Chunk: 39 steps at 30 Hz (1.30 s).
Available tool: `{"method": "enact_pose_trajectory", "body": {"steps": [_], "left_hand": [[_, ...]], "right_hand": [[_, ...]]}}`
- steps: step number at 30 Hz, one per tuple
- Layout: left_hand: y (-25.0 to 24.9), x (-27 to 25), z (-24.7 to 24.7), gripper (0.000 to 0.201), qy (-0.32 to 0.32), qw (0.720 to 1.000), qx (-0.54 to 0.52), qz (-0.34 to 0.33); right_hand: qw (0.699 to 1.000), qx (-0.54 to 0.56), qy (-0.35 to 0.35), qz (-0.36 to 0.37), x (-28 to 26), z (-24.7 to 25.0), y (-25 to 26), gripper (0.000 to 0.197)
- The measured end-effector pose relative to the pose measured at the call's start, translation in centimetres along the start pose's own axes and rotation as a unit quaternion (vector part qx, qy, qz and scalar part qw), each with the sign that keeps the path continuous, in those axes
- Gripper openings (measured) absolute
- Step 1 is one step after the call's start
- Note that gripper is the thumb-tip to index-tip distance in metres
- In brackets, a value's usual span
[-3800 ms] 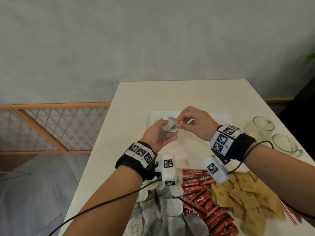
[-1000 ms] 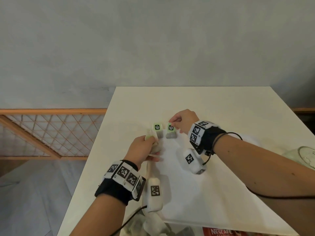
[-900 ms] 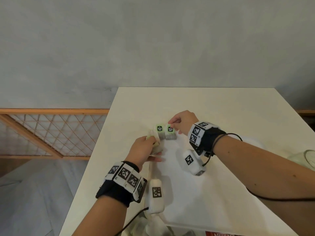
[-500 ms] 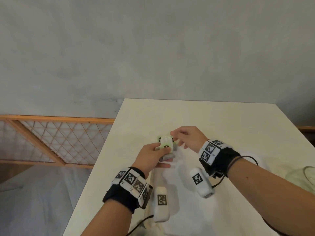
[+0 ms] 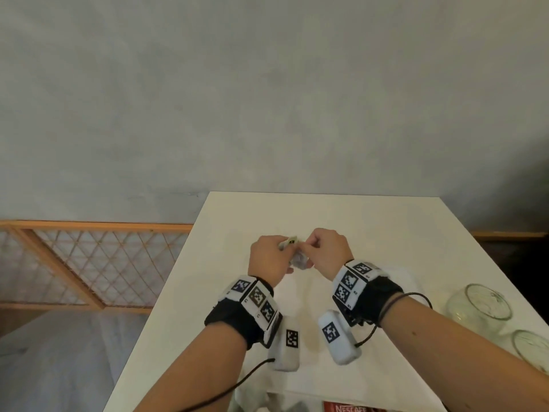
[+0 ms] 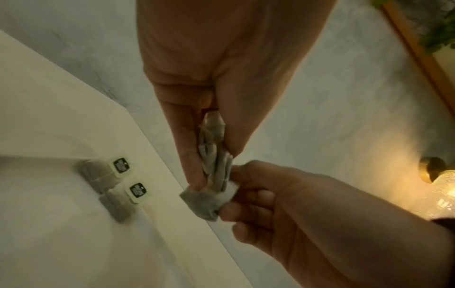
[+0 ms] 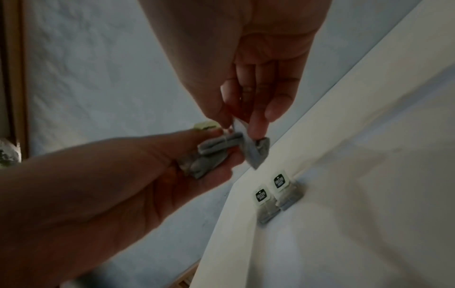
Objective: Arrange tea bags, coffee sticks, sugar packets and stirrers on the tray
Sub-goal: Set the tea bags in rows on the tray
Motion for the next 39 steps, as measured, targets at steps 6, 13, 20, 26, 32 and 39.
{"method": "enact_pose_trajectory", "body": {"steps": [6,13,20,26,32,39], "left_hand": [[-1.6,-0.5,-0.7,0.023,0.002,1.0,-0.021,-0.001],[-1.2,0.8,-0.2,0.013,0.033,0.993,-0.096,0.063],[0.7,1.0,1.0,0.016,0.094,0.979,-0.118,0.135],[5.0,0.7,3.0,0.011,0.058,0.969,-0.129,0.201],[7.7,0.8,3.8,0.018,0.04,0.963,-0.166,0.211],[9.9,1.7,4.6,0.018,-0.028,0.982,-0.12,0.146]], "right_hand": [[0.987,0.149,0.054,-0.034,-1.5,1.1,1.1,0.029],[0.995,0.097,-0.019,-0.026,-0.2,2.5,-0.1,0.006],[0.991,0.047,0.087,-0.085,1.3,0.2,-2.2,0.009],[0.984,0.016,0.097,-0.145,2.9,-2.7,-4.9,0.008],[0.987,-0.069,0.063,-0.127,5.7,-4.0,-4.6,0.017],[0.992,-0.09,0.042,-0.082,7.6,-5.1,-3.9,0.01]]}}
Point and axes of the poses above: each hand's wrist, its own x-axis towards the middle knuckle, its own z-axis out of the back of the hand, y = z × x, the point moved 2 cm from there along x, towards the middle knuckle, and after that the axes turned 13 degrees about -z, right-handed, at the moved point
